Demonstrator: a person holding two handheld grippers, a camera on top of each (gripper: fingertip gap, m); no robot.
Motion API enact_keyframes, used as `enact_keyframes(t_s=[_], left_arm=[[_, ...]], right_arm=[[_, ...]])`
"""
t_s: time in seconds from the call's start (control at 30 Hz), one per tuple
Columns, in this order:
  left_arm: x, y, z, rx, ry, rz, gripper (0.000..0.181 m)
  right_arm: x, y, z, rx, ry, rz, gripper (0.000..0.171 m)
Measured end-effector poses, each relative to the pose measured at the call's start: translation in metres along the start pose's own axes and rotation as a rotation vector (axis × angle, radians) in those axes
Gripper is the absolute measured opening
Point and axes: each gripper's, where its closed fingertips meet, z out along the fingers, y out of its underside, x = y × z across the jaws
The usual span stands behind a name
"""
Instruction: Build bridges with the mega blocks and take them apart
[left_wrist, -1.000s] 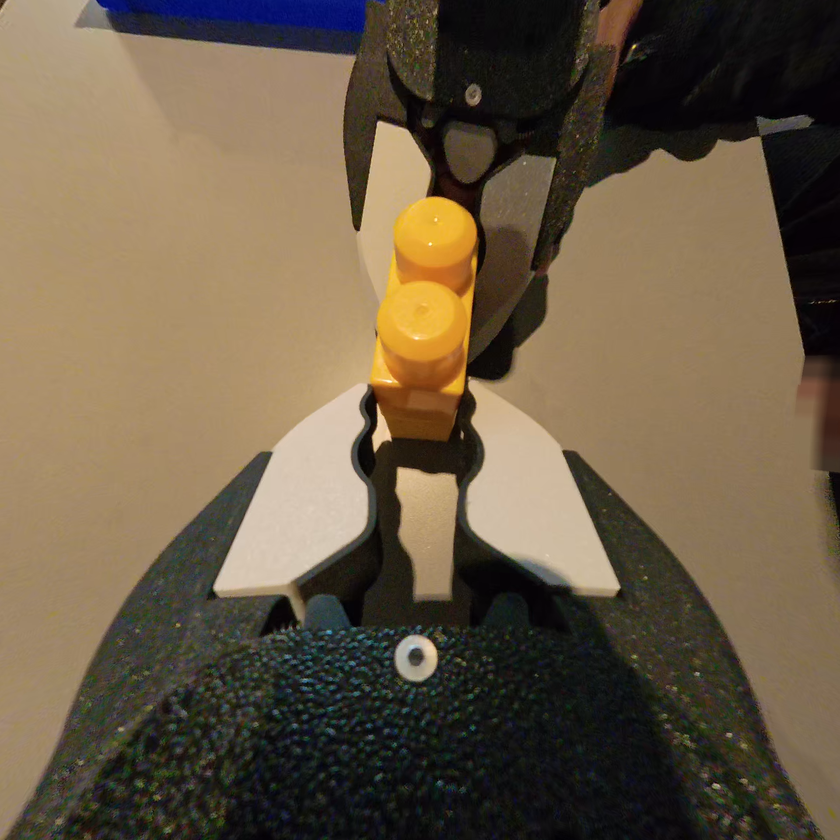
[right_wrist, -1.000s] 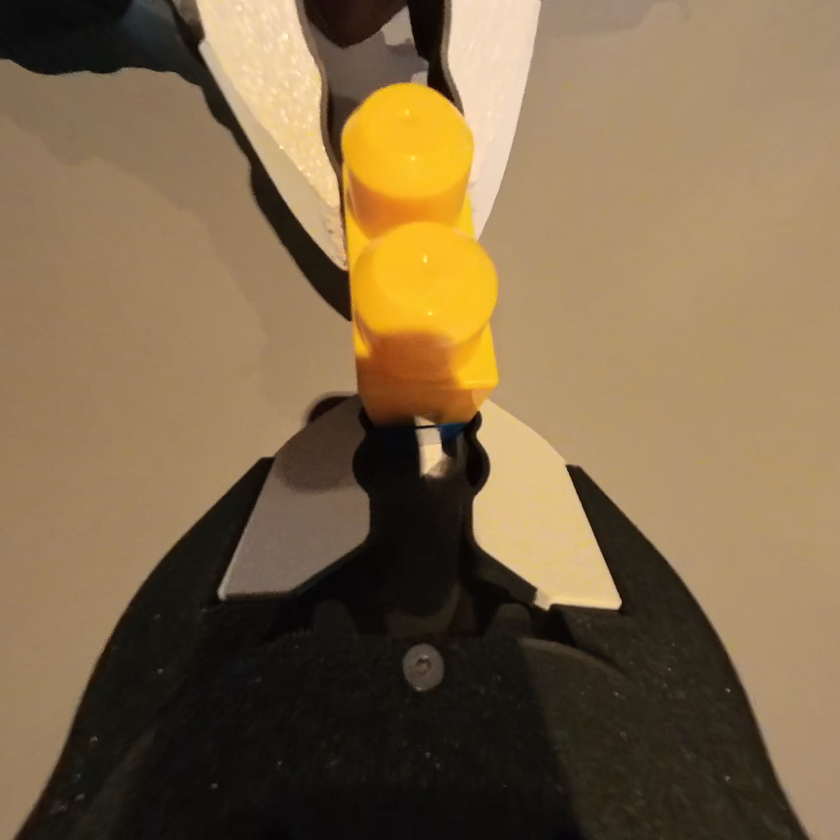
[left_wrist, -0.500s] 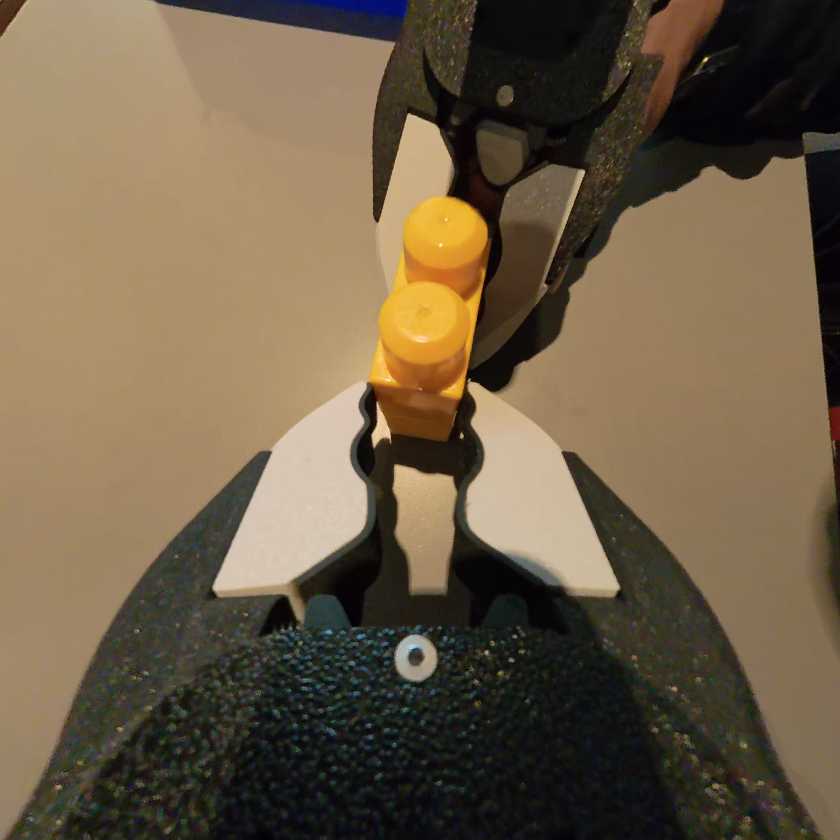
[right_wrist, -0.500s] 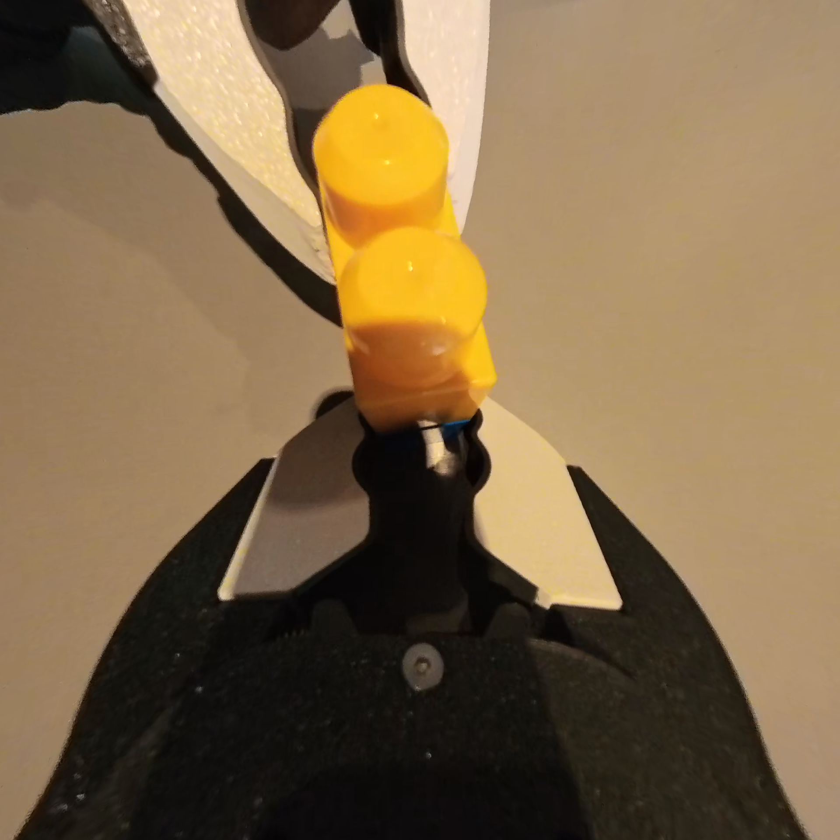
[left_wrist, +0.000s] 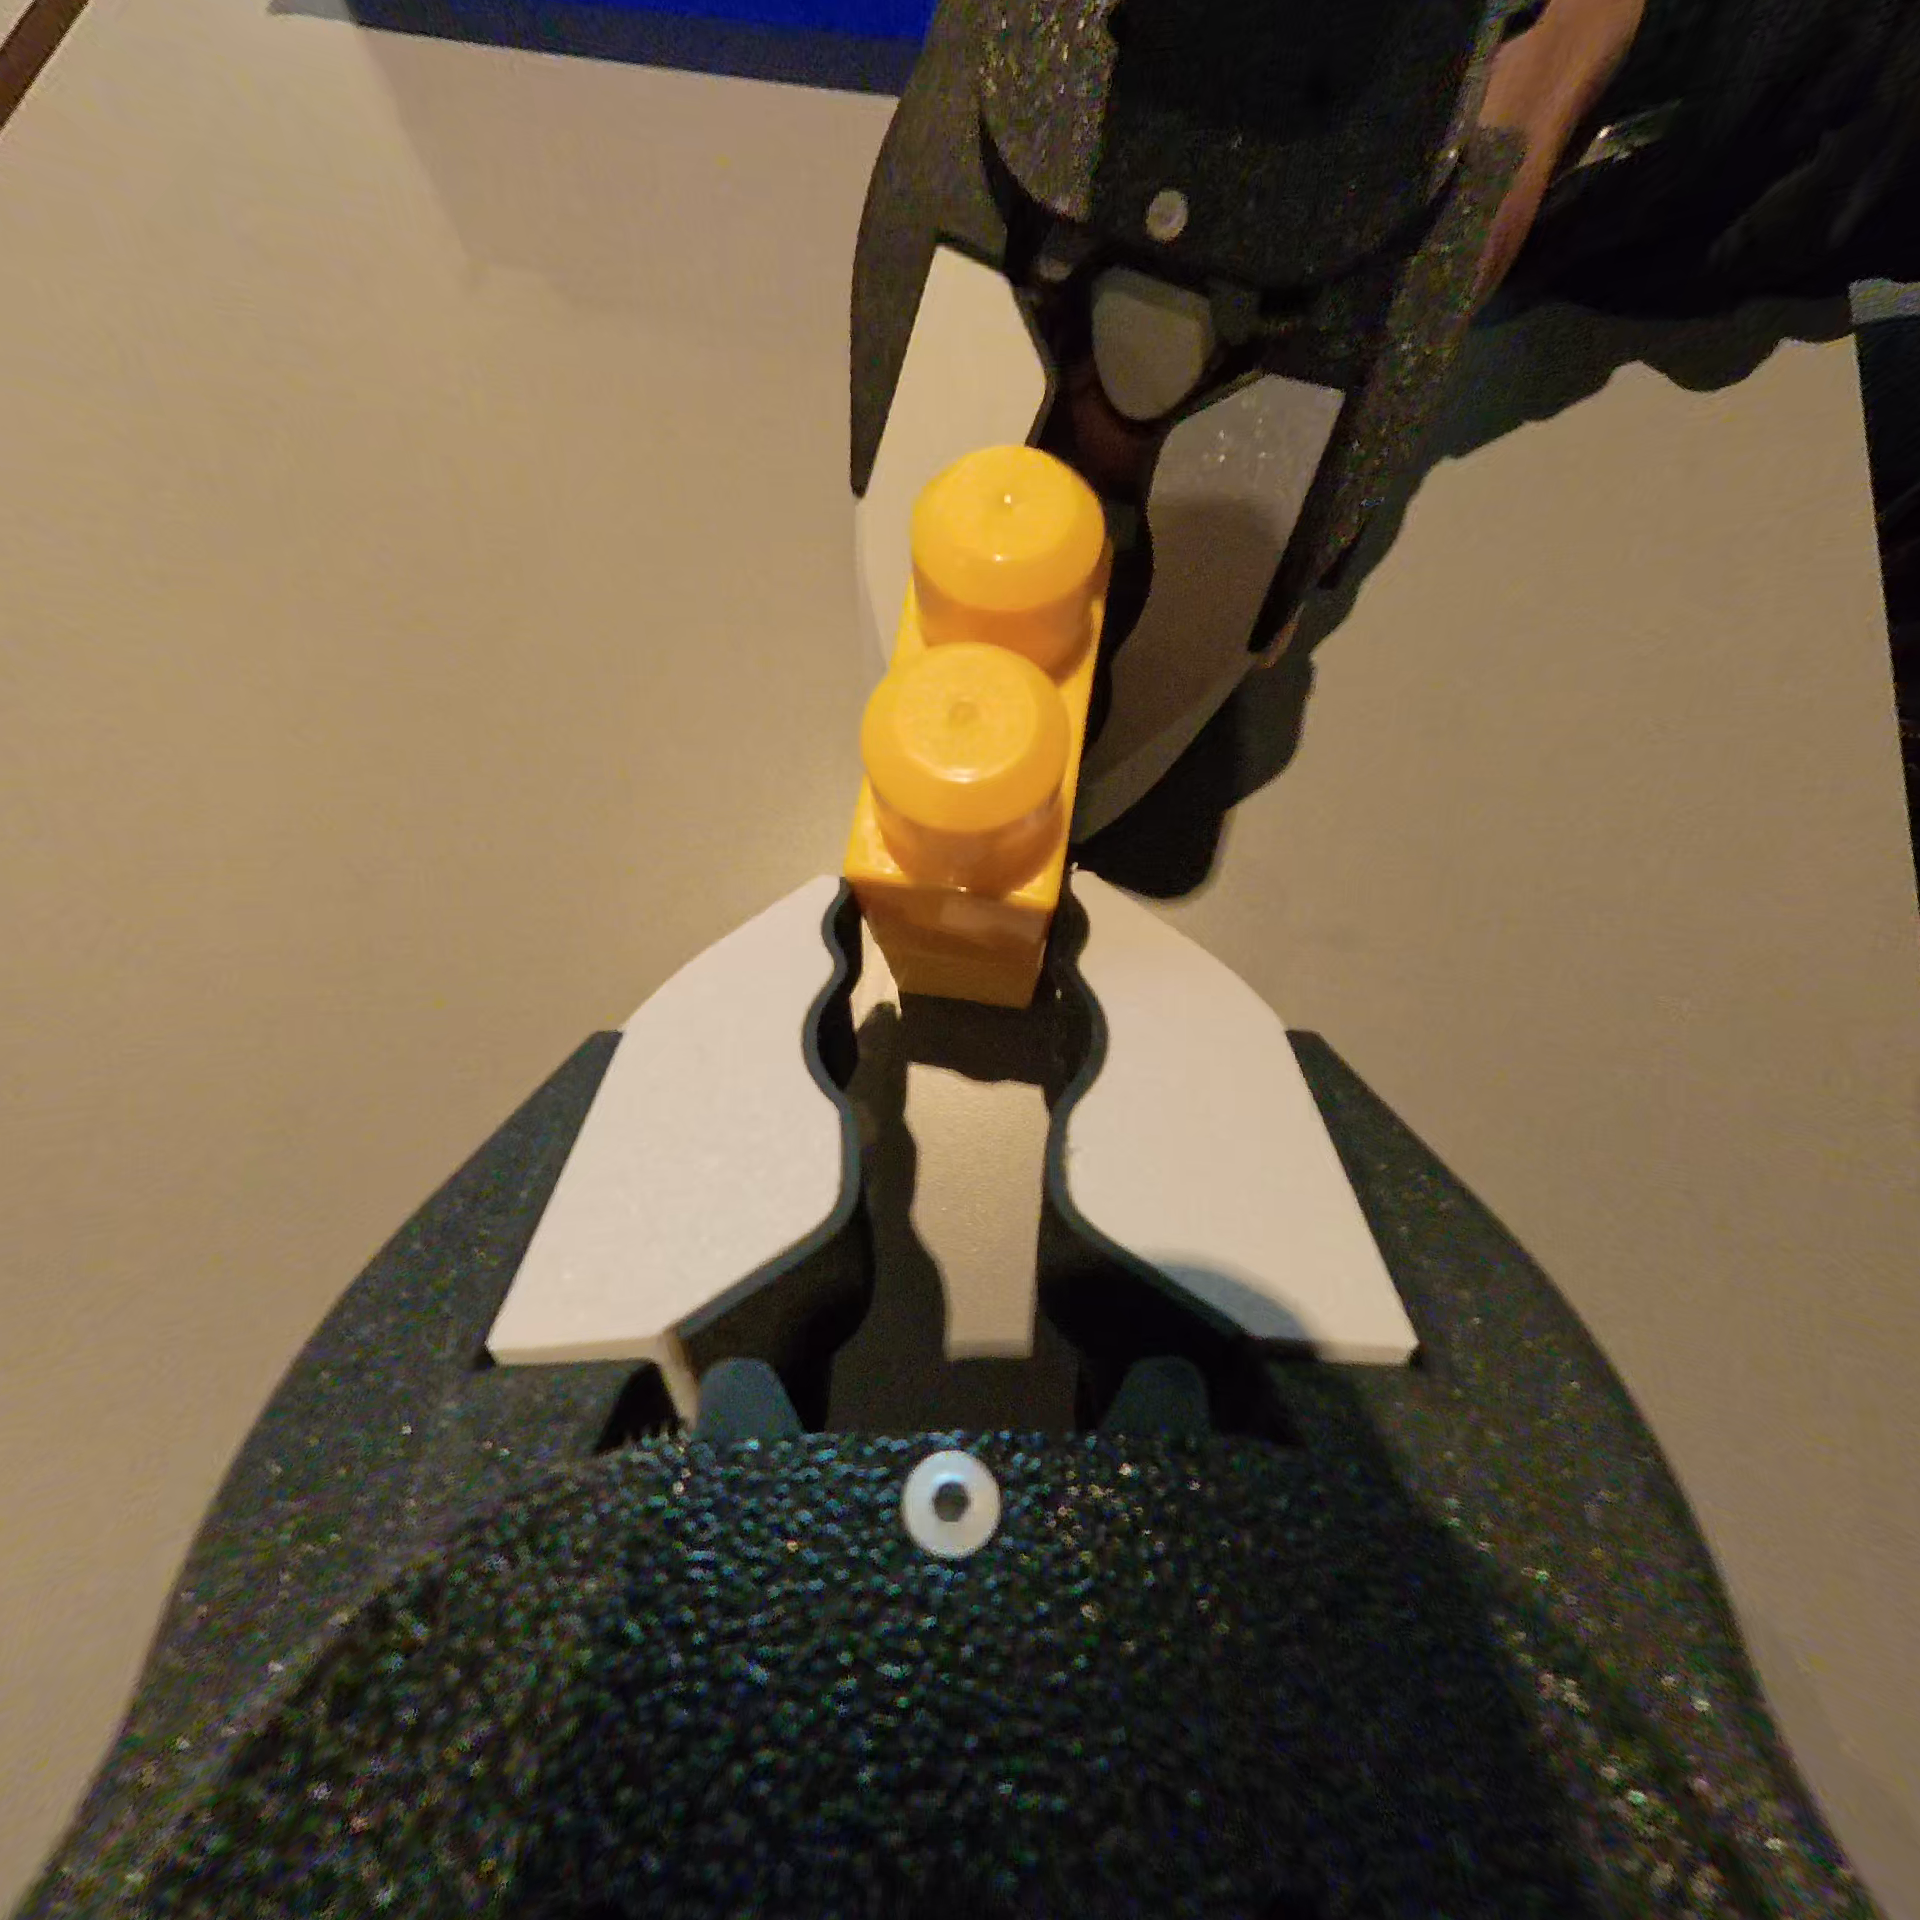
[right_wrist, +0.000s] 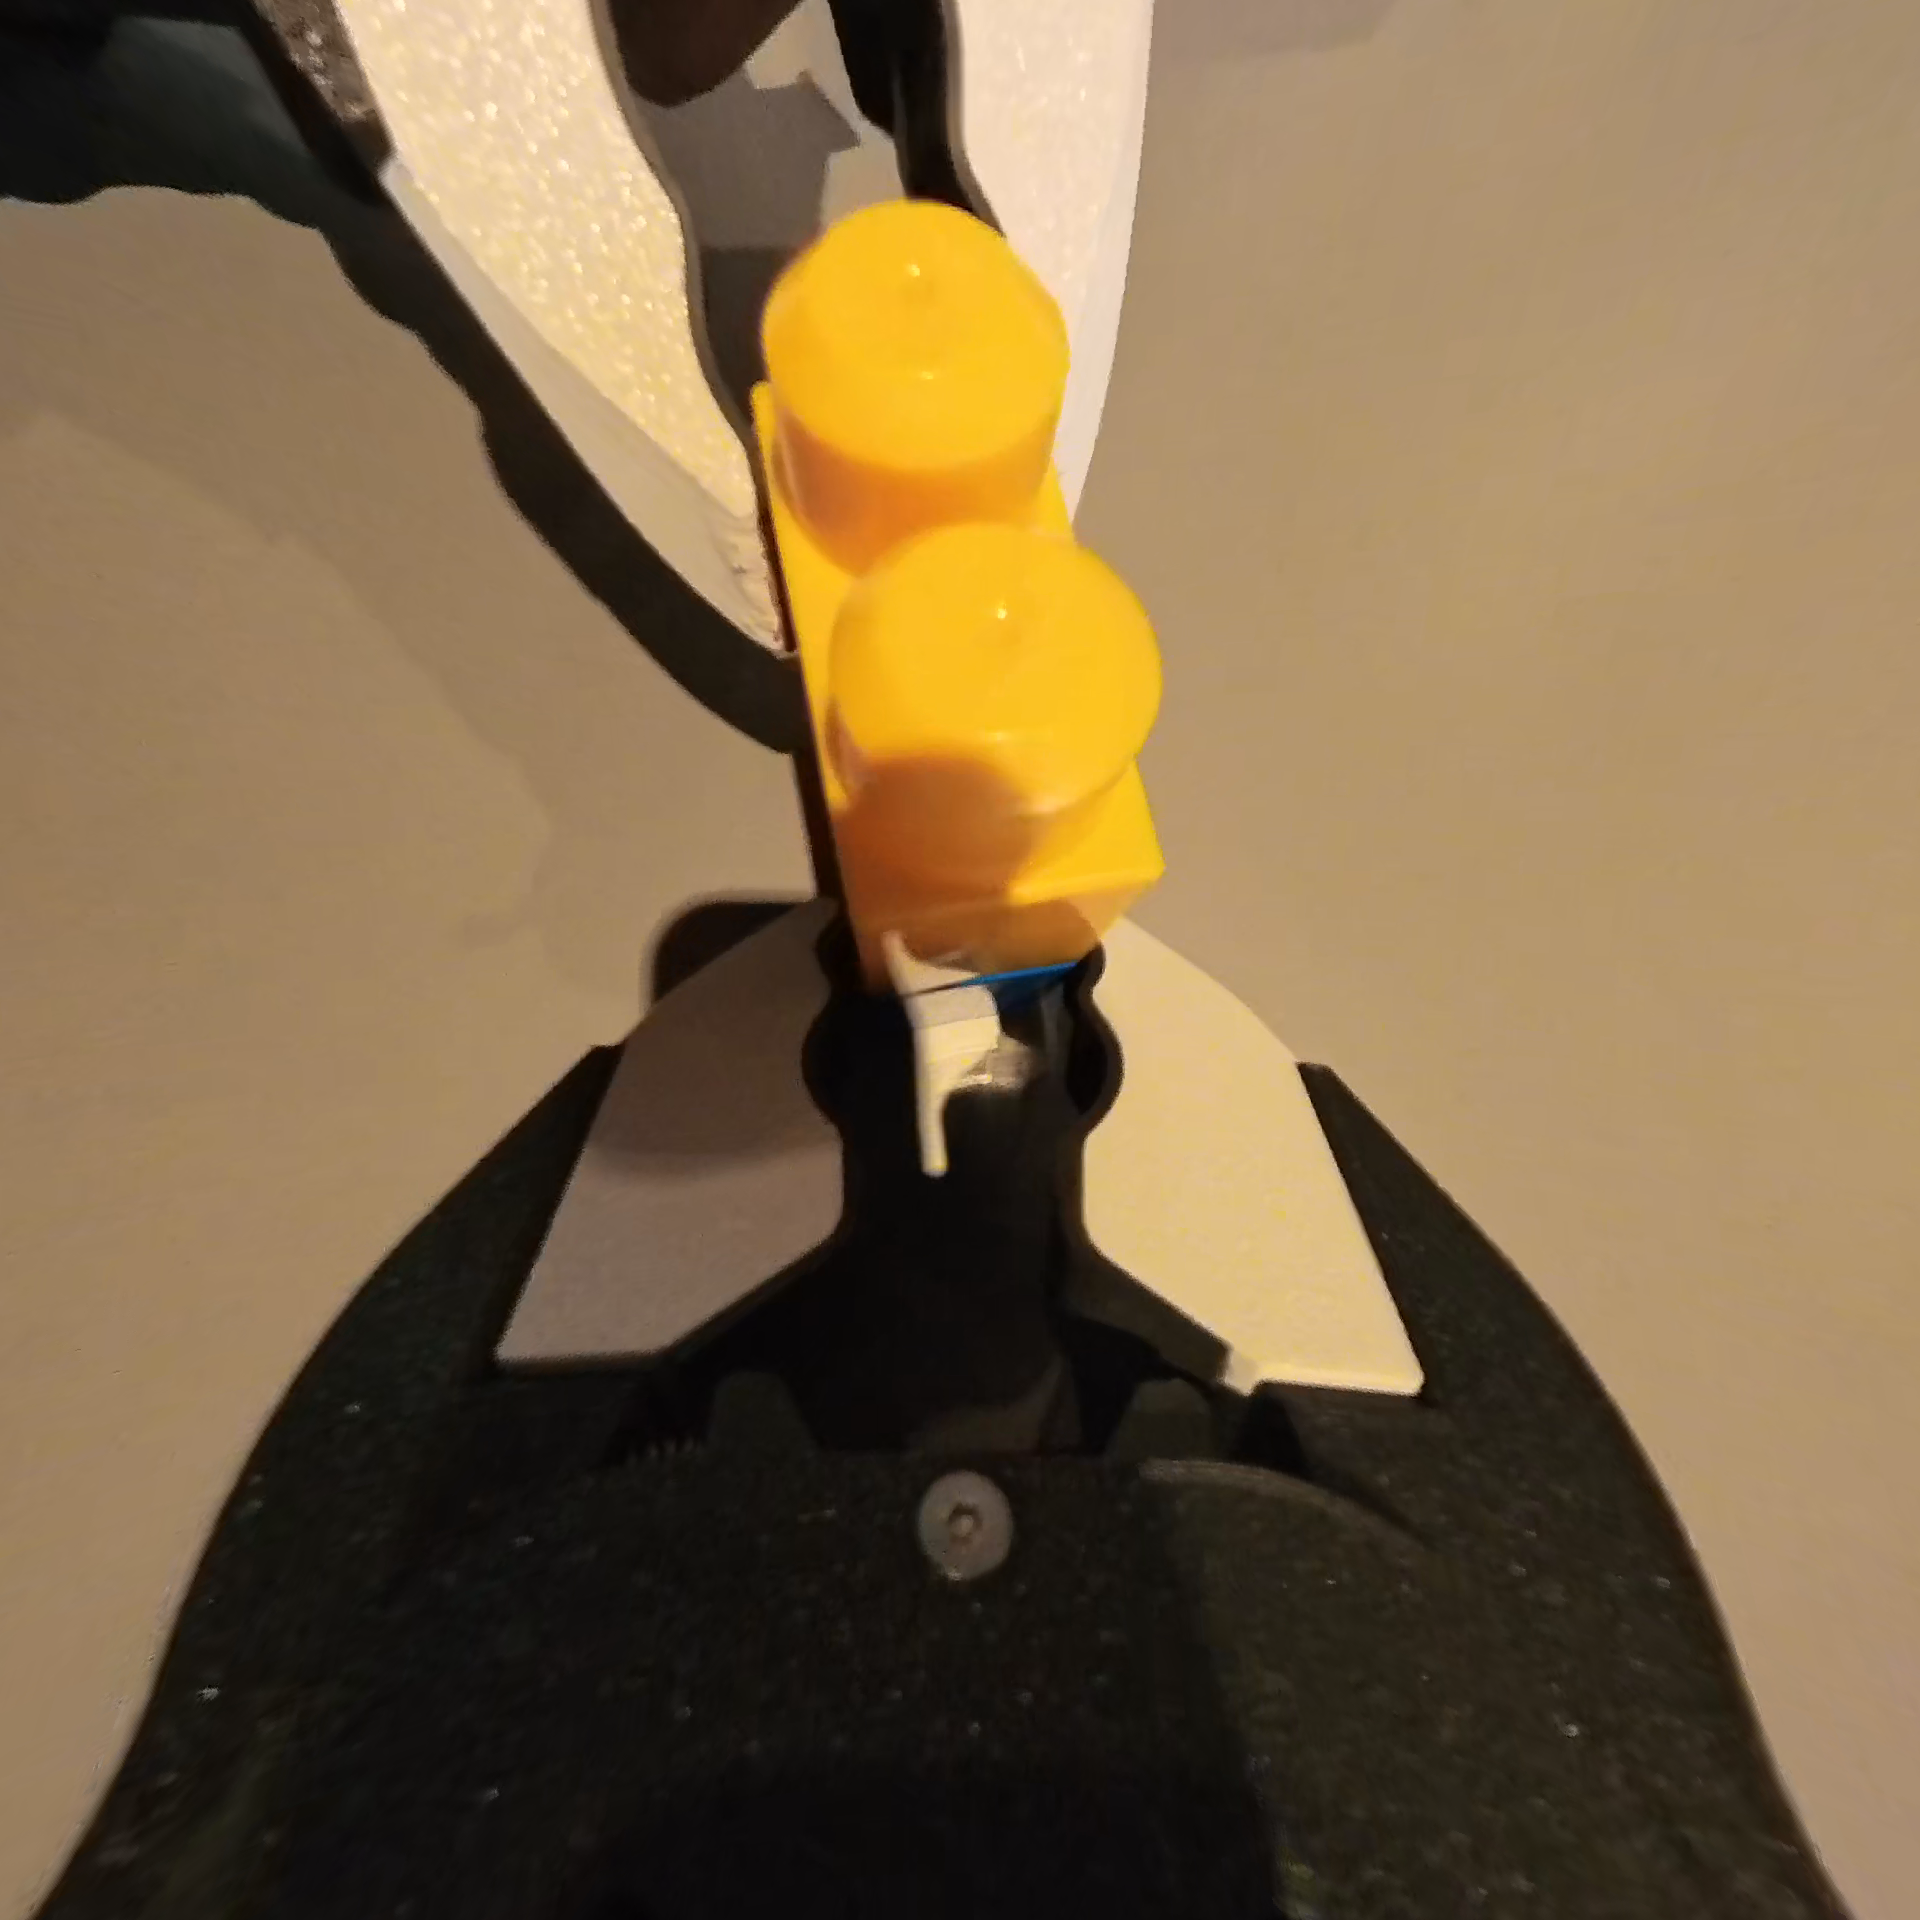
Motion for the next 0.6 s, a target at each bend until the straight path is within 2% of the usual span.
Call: enact_keyframes(t_s=[0.03,0.23,0.37,0.5,0.6], left_arm=[[0.000,0.000,0.000,-0.003,0.000,0.001,0.035],[0.000,0.000,0.000,-0.011,0.000,-0.001,0.035],[-0.001,-0.001,0.001,-0.022,-0.003,-0.001,0.035],[-0.001,-0.001,0.001,-0.037,-0.005,0.000,0.035],[-0.001,-0.001,0.001,-0.051,-0.003,0.000,0.035]], right_arm=[[0.001,-0.001,-0.001,0.005,0.012,-0.015,0.041],[0.006,-0.027,-0.032,0.195,-0.005,-0.024,0.057],[0.002,-0.041,-0.042,0.298,-0.041,-0.026,0.052],[0.005,-0.042,-0.039,0.306,0.003,-0.050,0.037],[0.005,-0.042,-0.039,0.313,-0.029,-0.022,0.037]])
